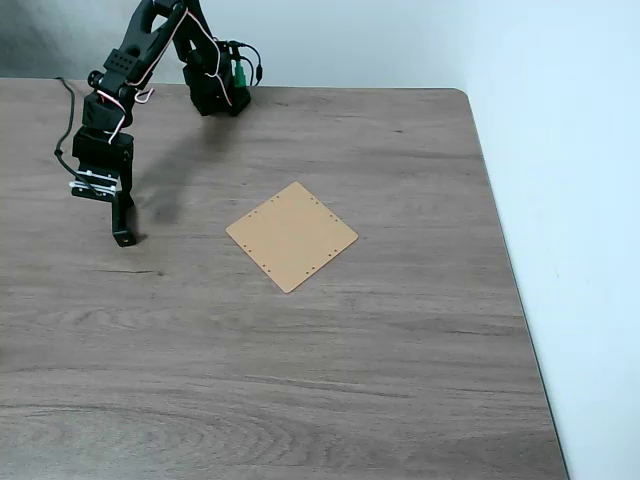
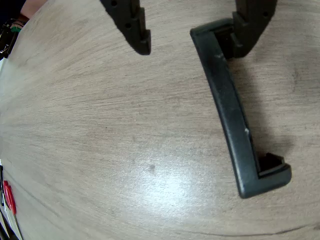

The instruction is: Grasp a black block and then place it on the board.

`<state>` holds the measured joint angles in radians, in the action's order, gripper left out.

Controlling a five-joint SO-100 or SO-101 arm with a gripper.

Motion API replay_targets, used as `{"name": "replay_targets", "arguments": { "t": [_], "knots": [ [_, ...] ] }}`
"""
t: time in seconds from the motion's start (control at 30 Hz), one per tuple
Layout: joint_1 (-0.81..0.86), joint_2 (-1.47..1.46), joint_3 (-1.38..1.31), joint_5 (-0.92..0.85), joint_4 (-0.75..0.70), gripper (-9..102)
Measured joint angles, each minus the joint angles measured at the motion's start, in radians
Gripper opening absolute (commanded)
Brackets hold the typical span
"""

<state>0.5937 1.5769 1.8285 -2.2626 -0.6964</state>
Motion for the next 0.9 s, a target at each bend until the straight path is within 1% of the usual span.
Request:
{"name": "replay_targets", "arguments": {
  "t": [0.43,0.53,0.6,0.7,0.9],
  "knots": [
    [0.005,-0.130,-0.040,0.029,0.032,17],
    [0.002,-0.146,-0.040,0.054,0.038,12],
    [-0.009,-0.156,-0.041,0.074,0.049,1],
    [-0.026,-0.173,-0.043,0.118,0.069,0],
    [-0.028,-0.173,-0.043,0.149,0.086,0]
  ]
}}
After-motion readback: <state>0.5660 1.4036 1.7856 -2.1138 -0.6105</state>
